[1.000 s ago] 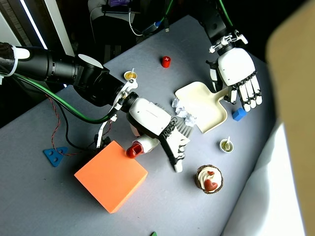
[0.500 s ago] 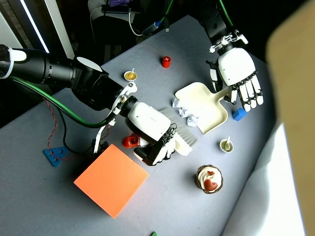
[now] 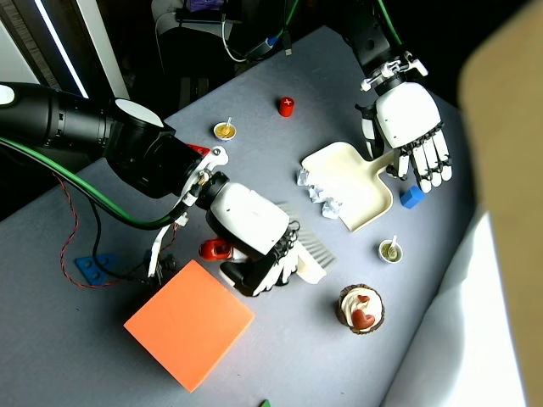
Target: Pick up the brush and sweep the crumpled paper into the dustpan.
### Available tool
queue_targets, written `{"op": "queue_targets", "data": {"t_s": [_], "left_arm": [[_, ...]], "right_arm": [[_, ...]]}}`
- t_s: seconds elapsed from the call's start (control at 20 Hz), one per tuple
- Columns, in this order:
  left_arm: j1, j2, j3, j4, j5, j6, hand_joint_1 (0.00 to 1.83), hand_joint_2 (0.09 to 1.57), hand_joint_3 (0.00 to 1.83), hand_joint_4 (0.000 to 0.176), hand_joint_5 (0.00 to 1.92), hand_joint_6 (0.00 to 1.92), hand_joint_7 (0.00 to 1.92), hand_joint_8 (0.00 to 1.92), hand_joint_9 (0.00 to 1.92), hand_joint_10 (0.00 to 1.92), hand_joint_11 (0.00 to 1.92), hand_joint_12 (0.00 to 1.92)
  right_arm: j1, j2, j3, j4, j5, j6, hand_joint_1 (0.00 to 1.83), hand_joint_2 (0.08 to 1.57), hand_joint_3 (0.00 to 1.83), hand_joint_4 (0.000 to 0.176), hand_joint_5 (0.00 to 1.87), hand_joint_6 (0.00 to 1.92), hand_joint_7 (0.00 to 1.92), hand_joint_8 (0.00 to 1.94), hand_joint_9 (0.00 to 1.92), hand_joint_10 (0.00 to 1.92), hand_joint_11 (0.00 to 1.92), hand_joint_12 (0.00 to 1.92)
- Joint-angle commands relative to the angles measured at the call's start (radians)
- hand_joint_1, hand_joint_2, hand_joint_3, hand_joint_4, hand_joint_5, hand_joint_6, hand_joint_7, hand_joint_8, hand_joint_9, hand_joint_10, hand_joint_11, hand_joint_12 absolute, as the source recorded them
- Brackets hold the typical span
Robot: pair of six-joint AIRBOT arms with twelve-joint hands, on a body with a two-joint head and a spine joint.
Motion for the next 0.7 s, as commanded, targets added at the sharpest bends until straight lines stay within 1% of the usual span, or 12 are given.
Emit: {"op": "queue_targets", "data": {"t_s": [0.0,0.1,0.15,0.25,0.3,0.35,0.5,0.55,0.6,0.65], "left_arm": [[-0.011,0.007,0.01,0.018,-0.091,0.003,1.11,1.12,0.0,0.0,0.97,0.99,0.35,0.01,0.27,0.0,0.15,0.22],[-0.011,0.007,0.011,0.018,-0.091,0.003,1.1,1.12,0.0,0.0,0.97,1.0,0.35,0.0,0.27,0.0,0.14,0.23],[-0.011,0.008,0.011,0.018,-0.091,0.003,1.1,1.13,0.0,0.0,0.95,1.03,0.31,0.0,0.24,0.0,0.11,0.24],[-0.011,0.008,0.011,0.018,-0.092,0.002,1.1,1.13,0.0,0.0,0.95,1.03,0.31,0.0,0.24,0.0,0.11,0.24],[-0.011,0.008,0.011,0.017,-0.094,0.001,1.1,1.13,0.0,0.0,0.96,1.01,0.32,0.0,0.26,0.01,0.12,0.26],[-0.011,0.008,0.011,0.017,-0.095,0.001,1.1,1.13,0.0,0.0,0.96,1.01,0.32,0.0,0.26,0.01,0.12,0.26],[-0.011,0.008,0.011,0.017,-0.096,0.001,1.1,1.12,0.0,0.0,0.98,0.98,0.33,0.0,0.26,0.0,0.12,0.28],[-0.011,0.009,0.011,0.017,-0.095,0.001,1.11,1.12,0.0,0.0,0.98,0.98,0.34,0.01,0.27,0.0,0.13,0.29],[-0.01,0.009,0.011,0.017,-0.095,0.002,1.12,1.12,0.0,0.0,0.98,0.98,0.32,0.0,0.26,0.0,0.12,0.29],[-0.01,0.009,0.01,0.017,-0.094,0.002,1.12,1.12,0.0,0.0,0.98,0.98,0.33,0.01,0.26,0.0,0.12,0.29]], "right_arm": [[0.02,0.007,-0.002,-0.086,-0.058,-0.044,1.55,1.21,0.0,0.166,0.89,1.92,1.09,1.94,1.36,1.92,1.55,1.92],[0.032,0.008,-0.013,-0.086,-0.042,-0.123,1.57,1.21,0.0,0.167,0.9,1.92,1.1,1.94,1.36,1.92,1.55,1.92],[0.038,0.008,-0.019,-0.086,-0.039,-0.154,1.61,1.2,0.0,0.171,0.92,1.92,1.11,1.94,1.36,1.92,1.55,1.92],[0.05,0.016,-0.036,-0.13,-0.039,-0.202,1.62,1.2,0.0,0.17,0.92,1.92,1.11,1.94,1.36,1.92,1.54,1.92],[0.059,0.026,-0.053,-0.141,-0.034,-0.236,1.65,1.2,0.0,0.162,0.92,1.92,1.11,1.94,1.35,1.92,1.54,1.92],[0.063,0.029,-0.059,-0.143,-0.034,-0.25,1.65,1.2,0.0,0.162,0.92,1.92,1.11,1.94,1.35,1.92,1.54,1.92],[0.084,0.044,-0.09,-0.167,-0.037,-0.338,1.66,1.19,0.0,0.15,0.94,1.92,1.13,1.94,1.35,1.92,1.52,1.92],[0.09,0.05,-0.097,-0.165,-0.036,-0.351,1.66,1.19,0.0,0.147,0.94,1.92,1.12,1.94,1.34,1.92,1.52,1.92],[0.111,0.061,-0.113,-0.139,-0.025,-0.387,1.66,1.19,0.0,0.146,0.94,1.92,1.12,1.94,1.34,1.92,1.52,1.92],[0.139,0.072,-0.13,-0.071,-0.005,-0.445,1.67,1.19,0.0,0.143,0.95,1.92,1.12,1.94,1.34,1.92,1.52,1.92]]}}
